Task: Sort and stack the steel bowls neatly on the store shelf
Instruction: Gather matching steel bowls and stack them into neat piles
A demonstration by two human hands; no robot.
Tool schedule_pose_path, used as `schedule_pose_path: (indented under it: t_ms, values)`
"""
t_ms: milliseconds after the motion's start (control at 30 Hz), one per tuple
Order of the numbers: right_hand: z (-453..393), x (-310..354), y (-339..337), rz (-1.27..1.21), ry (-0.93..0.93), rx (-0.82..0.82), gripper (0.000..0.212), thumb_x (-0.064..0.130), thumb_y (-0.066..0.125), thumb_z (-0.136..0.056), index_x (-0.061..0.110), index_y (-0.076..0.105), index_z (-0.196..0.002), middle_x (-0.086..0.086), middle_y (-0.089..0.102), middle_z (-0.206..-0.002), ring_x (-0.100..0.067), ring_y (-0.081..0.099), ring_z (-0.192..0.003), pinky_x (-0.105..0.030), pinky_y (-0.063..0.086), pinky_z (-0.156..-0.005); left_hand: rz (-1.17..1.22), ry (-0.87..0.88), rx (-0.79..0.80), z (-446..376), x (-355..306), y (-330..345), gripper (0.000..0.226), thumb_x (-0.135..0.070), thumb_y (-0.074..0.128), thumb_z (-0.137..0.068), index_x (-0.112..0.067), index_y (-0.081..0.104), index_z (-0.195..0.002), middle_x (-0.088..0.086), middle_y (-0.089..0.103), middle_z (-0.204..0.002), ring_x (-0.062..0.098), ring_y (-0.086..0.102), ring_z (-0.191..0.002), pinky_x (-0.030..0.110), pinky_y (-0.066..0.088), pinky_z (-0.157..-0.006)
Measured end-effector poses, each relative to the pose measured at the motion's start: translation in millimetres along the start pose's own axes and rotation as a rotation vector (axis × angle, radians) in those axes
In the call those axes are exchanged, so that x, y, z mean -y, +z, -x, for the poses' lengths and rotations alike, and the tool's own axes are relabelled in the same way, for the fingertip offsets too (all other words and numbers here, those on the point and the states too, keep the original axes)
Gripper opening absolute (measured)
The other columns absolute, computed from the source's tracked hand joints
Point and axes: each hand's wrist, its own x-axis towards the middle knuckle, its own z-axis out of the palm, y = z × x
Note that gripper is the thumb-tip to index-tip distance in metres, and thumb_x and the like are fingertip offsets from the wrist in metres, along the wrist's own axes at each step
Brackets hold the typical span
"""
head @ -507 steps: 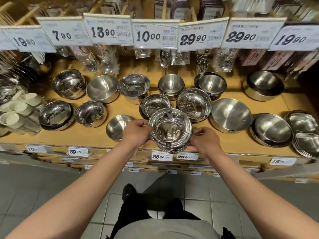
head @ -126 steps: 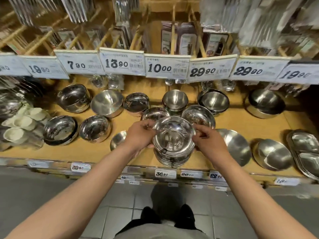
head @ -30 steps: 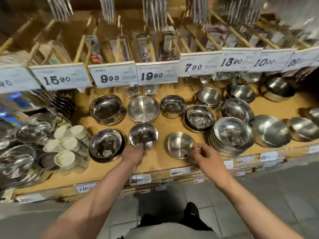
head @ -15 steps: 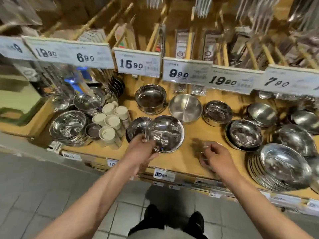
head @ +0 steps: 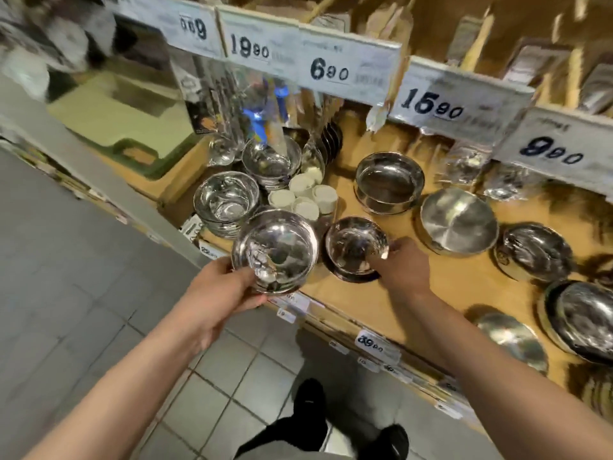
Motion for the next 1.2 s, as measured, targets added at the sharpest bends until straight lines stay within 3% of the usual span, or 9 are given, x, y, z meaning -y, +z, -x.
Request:
schedule_pose_path:
  t_ms: [200,367,467,600,733,833,933,1100,1200]
  values:
    - [0,9,-3,0.061,-0.021,-0.053,0.034,0.02,0.071,-0.087,0.002,0.065,-0.116,-0.017,0.072,-0.108,-0.036,0.065,-0.1,-0.028,0.035,-0.071,0.014,-0.01,-0.017,-6,5,-7,0.025,0.0,0.062,-0.094,-0.005,0.064,-0.118,0.011,0.079,-0.102,0.027,0.077,-0.094,0.023,0.063,-0.067]
    - [9,10,-27,-0.159,-0.02,-0.05,0.015,0.015,0.069,-0.087,0.014,0.055,-0.094,-0.017,0.071,-0.098,-0.026,0.071,-0.077,-0.03,0.055,-0.065,0.029,-0.014,0.028,-10,-5,2,0.033,0.0,0.06,-0.096,-0.009,0.059,-0.127,0.014,0.076,-0.111,0.028,0.077,-0.093,0.026,0.064,-0.07]
    - [17,-5,-54,-0.426,0.097,-0.025,0.025,0.01,0.07,-0.089,0.021,0.048,-0.083,-0.014,0.065,-0.094,-0.02,0.069,-0.056,-0.037,0.063,-0.06,0.021,0.0,0.079,-12,-16,14,0.028,0.001,0.059,-0.096,-0.016,0.059,-0.118,0.014,0.078,-0.105,0.029,0.078,-0.088,0.026,0.064,-0.065]
    - [44,-45,-100,-0.613,0.187,-0.063,0.017,0.01,0.068,-0.092,0.022,0.058,-0.099,-0.007,0.067,-0.103,-0.021,0.074,-0.071,-0.037,0.064,-0.063,-0.032,0.006,0.167,-12,-25,48,0.02,0.004,0.061,-0.094,-0.01,0.057,-0.107,0.02,0.078,-0.09,0.029,0.078,-0.073,0.024,0.061,-0.053]
    - [89,-93,-153,-0.662,0.223,-0.178,0.025,0.007,0.067,-0.093,0.016,0.066,-0.116,-0.011,0.075,-0.103,-0.029,0.077,-0.083,-0.048,0.064,-0.072,-0.049,0.034,0.453,1,-29,99,0.045,-0.002,0.072,-0.076,-0.001,0.057,-0.118,0.019,0.078,-0.096,0.029,0.078,-0.082,0.024,0.062,-0.058]
    - [131,-129,-195,-0.786,0.259,-0.251,0.024,-0.001,0.067,-0.092,0.021,0.072,-0.101,-0.008,0.078,-0.085,-0.023,0.077,-0.069,-0.041,0.064,-0.057,-0.267,0.091,0.498,21,-25,147,0.041,0.0,0.076,-0.078,-0.006,0.064,-0.116,0.016,0.079,-0.094,0.034,0.076,-0.091,0.034,0.065,-0.065]
    - [176,-165,-239,-0.79,0.261,-0.335,0.027,-0.001,0.075,-0.083,0.025,0.077,-0.09,-0.01,0.079,-0.091,-0.023,0.076,-0.073,-0.039,0.063,-0.061,-0.423,0.158,0.543,52,-18,194,0.026,-0.008,0.074,-0.088,-0.003,0.067,-0.113,0.022,0.077,-0.093,0.035,0.07,-0.083,0.029,0.06,-0.054]
    - [256,-243,-295,-0.856,0.292,-0.522,0.035,-0.009,0.069,-0.08,0.011,0.073,-0.109,-0.004,0.078,-0.078,-0.018,0.074,-0.064,-0.031,0.061,-0.053,-0.678,0.299,0.685,120,3,271,0.019,-0.008,0.069,-0.091,-0.004,0.067,-0.109,0.019,0.073,-0.109,0.033,0.074,-0.097,0.05,0.06,-0.09]
    - [310,-305,-321,-0.861,0.336,-0.608,0.038,-0.001,0.071,-0.081,0.013,0.071,-0.117,-0.003,0.078,-0.082,-0.015,0.073,-0.066,-0.028,0.06,-0.057,-0.685,0.328,0.763,168,36,324,0.017,0.0,0.057,-0.097,-0.011,0.06,-0.086,0.005,0.071,-0.075,0.006,0.07,-0.053,0.02,0.056,-0.049]
